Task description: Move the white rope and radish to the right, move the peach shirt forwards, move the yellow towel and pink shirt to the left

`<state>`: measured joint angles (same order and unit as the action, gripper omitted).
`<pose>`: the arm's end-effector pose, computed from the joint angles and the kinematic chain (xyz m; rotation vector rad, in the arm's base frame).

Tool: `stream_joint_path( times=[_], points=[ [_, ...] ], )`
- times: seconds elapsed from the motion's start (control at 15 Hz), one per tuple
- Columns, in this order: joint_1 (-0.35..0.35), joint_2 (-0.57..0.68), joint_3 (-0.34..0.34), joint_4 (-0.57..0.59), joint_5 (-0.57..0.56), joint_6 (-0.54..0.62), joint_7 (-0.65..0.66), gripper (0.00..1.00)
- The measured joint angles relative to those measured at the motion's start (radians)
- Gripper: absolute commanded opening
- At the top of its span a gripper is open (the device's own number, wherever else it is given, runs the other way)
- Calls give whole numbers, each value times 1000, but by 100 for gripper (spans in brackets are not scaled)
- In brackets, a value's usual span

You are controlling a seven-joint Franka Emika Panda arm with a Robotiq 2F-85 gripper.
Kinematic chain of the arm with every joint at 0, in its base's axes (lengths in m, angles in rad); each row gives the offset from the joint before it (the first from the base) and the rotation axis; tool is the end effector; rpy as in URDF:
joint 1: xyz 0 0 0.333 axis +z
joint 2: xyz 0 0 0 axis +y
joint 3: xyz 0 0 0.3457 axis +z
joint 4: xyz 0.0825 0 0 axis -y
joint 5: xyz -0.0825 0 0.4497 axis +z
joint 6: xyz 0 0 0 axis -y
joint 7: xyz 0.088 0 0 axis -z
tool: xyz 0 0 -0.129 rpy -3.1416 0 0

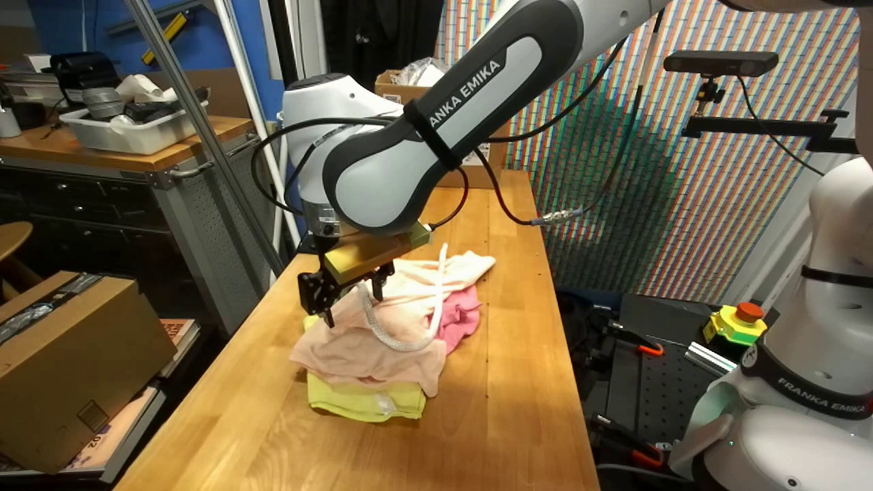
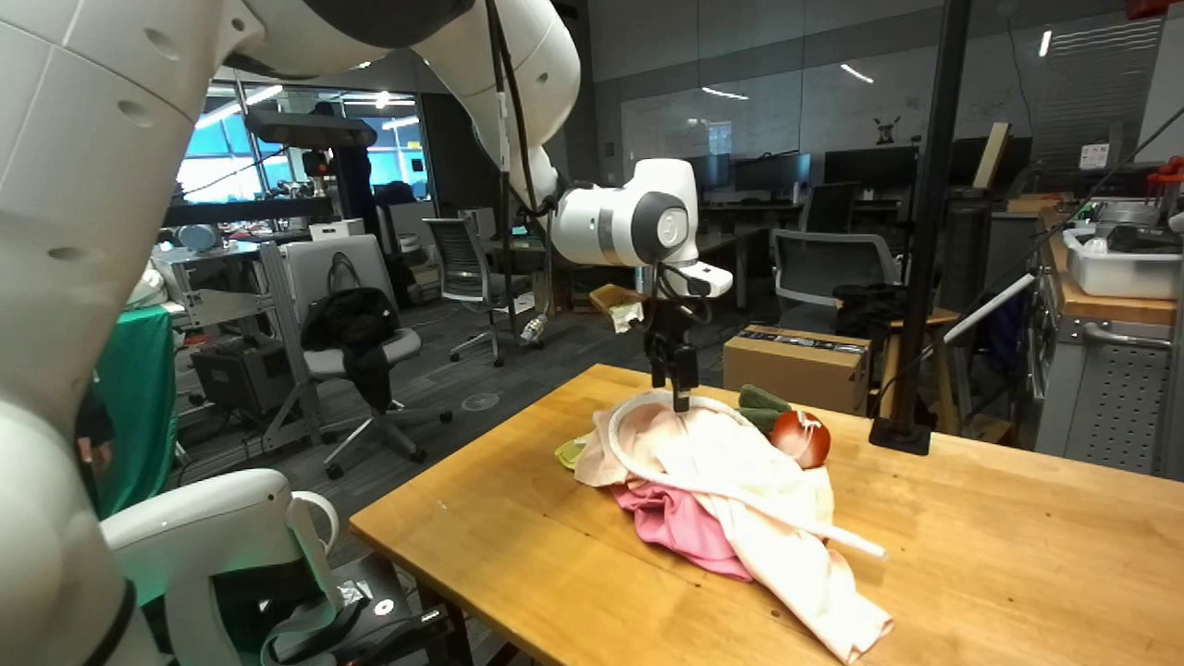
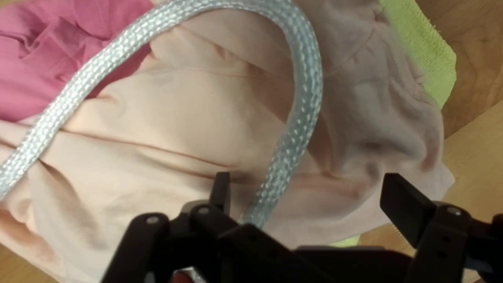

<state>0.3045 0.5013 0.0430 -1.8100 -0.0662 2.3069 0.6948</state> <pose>0.6723 0.2393 0.2249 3.0783 -0.4778 0.0171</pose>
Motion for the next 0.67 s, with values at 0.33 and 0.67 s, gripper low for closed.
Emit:
stream_joint_path(
  times=[0.33, 0.67],
  points=[
    [0, 0, -2, 0, 0, 2, 0, 39],
    [0, 0, -4, 0, 0, 3, 0, 5]
  ],
)
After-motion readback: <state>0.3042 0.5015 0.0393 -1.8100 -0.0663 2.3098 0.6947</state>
